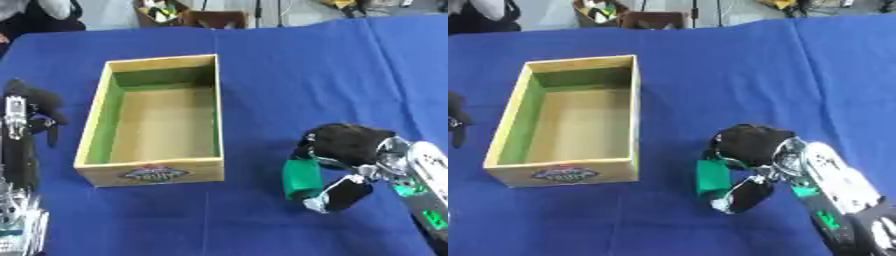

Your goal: Pick up objects on the table and place them in the box.

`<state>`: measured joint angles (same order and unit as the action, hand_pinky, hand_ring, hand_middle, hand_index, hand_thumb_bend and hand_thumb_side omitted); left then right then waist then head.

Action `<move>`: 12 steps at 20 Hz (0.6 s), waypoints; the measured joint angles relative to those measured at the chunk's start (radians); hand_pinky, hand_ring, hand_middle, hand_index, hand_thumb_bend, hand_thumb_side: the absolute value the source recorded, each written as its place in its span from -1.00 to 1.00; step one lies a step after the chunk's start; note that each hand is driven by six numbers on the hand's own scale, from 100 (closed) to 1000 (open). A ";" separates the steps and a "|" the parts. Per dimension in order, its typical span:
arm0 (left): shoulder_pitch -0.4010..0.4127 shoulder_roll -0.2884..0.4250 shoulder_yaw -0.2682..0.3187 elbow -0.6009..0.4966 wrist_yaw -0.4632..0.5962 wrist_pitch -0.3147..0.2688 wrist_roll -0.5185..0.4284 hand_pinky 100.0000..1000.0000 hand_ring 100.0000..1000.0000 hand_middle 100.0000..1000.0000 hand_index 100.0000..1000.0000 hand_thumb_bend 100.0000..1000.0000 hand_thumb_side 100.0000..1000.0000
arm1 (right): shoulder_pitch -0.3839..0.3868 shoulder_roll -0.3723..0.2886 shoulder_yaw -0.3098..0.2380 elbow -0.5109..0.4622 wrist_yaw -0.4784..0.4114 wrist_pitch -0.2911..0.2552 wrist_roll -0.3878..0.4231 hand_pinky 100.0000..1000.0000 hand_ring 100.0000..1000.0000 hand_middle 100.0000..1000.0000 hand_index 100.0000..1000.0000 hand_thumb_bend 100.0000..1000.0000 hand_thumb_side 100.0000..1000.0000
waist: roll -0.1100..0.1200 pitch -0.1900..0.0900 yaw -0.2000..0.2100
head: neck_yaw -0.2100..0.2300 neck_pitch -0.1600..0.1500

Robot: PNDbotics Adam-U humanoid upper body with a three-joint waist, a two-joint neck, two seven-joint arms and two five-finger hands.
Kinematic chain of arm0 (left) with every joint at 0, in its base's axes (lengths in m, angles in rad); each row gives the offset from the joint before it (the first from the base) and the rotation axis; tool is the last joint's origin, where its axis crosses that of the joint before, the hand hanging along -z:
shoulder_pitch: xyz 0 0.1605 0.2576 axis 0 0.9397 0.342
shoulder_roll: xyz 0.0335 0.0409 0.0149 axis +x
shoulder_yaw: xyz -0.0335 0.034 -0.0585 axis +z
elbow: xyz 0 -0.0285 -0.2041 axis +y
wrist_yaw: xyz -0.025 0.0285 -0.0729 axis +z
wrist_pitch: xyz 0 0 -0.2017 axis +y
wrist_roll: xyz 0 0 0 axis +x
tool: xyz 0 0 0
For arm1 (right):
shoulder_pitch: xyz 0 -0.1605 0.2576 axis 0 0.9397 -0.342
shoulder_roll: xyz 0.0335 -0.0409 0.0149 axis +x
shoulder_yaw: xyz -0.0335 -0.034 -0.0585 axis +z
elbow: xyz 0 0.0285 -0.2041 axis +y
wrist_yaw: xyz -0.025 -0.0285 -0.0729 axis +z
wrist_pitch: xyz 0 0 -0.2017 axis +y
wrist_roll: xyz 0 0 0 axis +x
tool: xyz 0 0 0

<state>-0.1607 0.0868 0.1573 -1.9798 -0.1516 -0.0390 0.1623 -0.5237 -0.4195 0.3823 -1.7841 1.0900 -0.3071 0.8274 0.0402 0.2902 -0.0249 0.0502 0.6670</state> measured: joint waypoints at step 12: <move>0.000 0.000 0.000 0.000 -0.003 0.002 -0.002 -1.00 -0.42 -0.15 -0.20 -1.00 0.75 | -0.004 0.000 -0.017 -0.023 -0.039 0.083 -0.093 0.35 0.28 -0.50 -0.51 -1.00 -0.78 | 0.000 0.001 0.000 | 0.000 -0.005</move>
<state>-0.1607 0.0864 0.1573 -1.9798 -0.1545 -0.0374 0.1599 -0.5279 -0.4197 0.3657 -1.8071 1.0507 -0.2239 0.7348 0.0404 0.2915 -0.0253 0.0498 0.6617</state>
